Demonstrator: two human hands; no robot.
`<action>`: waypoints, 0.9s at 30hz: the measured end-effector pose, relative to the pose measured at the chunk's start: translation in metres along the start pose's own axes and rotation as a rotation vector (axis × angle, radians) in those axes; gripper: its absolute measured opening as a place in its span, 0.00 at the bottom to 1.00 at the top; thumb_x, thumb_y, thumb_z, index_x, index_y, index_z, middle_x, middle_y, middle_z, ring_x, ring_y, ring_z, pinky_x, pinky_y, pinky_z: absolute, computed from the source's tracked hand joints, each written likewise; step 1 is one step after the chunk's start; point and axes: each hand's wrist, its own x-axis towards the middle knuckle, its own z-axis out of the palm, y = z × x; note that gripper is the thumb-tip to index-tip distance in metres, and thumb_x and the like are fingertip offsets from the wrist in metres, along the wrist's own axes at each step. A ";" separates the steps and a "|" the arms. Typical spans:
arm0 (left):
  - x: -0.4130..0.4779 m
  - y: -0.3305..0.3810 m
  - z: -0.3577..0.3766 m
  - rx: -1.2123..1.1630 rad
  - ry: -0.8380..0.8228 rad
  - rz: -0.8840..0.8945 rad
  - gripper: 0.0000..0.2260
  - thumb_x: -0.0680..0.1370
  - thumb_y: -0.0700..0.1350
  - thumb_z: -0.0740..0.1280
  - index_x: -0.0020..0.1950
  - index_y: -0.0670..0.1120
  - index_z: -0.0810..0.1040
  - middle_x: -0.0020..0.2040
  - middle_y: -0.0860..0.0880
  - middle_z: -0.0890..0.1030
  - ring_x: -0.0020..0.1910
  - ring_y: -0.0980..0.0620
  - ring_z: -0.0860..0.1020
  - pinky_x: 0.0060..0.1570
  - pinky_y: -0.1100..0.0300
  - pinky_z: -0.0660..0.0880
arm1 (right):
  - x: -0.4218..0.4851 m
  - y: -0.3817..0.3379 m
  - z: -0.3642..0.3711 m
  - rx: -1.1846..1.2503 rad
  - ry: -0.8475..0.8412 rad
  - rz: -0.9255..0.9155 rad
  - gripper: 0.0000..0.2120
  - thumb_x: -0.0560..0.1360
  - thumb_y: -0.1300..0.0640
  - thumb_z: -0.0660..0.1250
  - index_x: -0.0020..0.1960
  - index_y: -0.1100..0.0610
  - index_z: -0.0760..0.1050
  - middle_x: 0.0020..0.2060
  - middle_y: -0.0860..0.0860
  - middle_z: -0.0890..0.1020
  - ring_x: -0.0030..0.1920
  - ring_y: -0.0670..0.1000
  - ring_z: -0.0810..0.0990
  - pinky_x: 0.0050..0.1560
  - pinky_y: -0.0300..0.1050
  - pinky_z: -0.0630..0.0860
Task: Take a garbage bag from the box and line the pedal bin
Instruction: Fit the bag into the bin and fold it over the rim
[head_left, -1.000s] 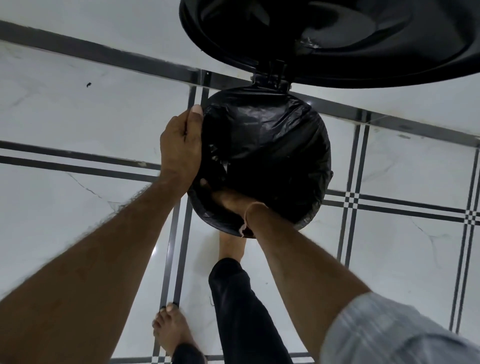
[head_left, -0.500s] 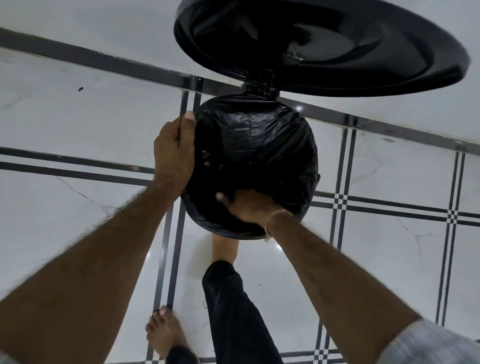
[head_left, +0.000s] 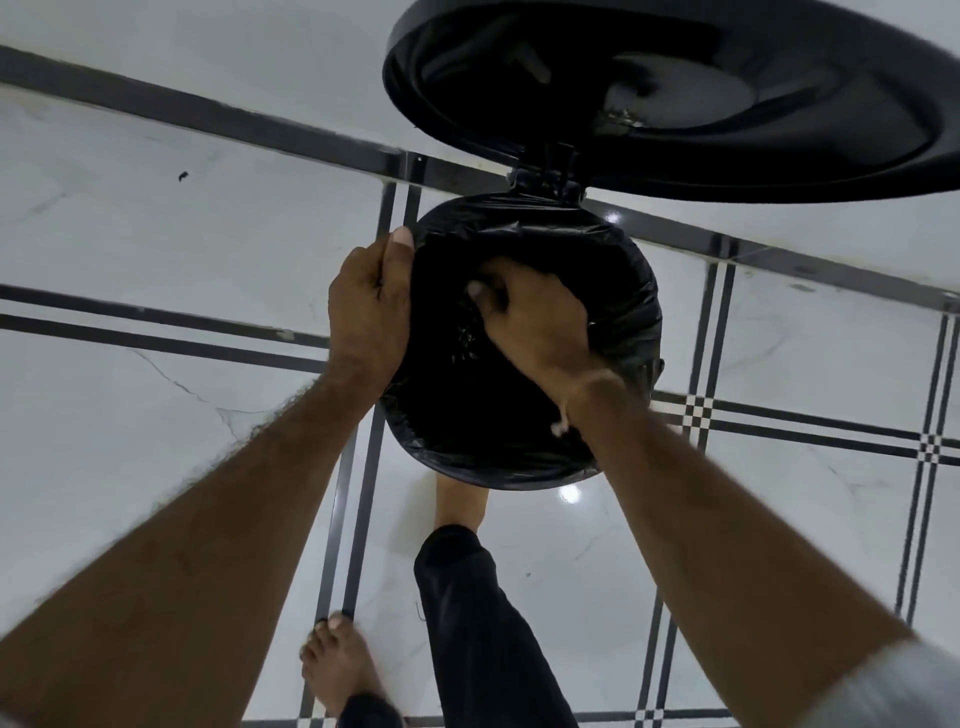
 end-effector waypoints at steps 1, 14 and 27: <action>-0.001 0.001 0.000 0.003 0.001 0.002 0.26 0.84 0.61 0.55 0.42 0.39 0.73 0.38 0.41 0.76 0.43 0.39 0.76 0.46 0.43 0.76 | -0.014 0.007 0.000 -0.007 0.069 -0.010 0.19 0.80 0.41 0.62 0.68 0.47 0.76 0.62 0.53 0.83 0.62 0.61 0.81 0.57 0.53 0.79; -0.002 0.011 -0.006 0.104 -0.017 0.026 0.24 0.85 0.57 0.54 0.40 0.40 0.70 0.39 0.46 0.72 0.39 0.51 0.70 0.39 0.55 0.68 | -0.040 0.037 -0.019 0.051 0.542 -0.004 0.20 0.78 0.53 0.66 0.68 0.58 0.76 0.64 0.58 0.78 0.63 0.60 0.77 0.62 0.55 0.76; 0.040 0.062 0.013 -0.040 -0.173 -0.153 0.16 0.79 0.59 0.70 0.39 0.49 0.84 0.36 0.52 0.84 0.38 0.52 0.82 0.52 0.53 0.82 | 0.012 0.072 -0.070 1.096 0.128 0.308 0.16 0.81 0.48 0.68 0.38 0.56 0.79 0.33 0.52 0.83 0.33 0.52 0.83 0.39 0.49 0.83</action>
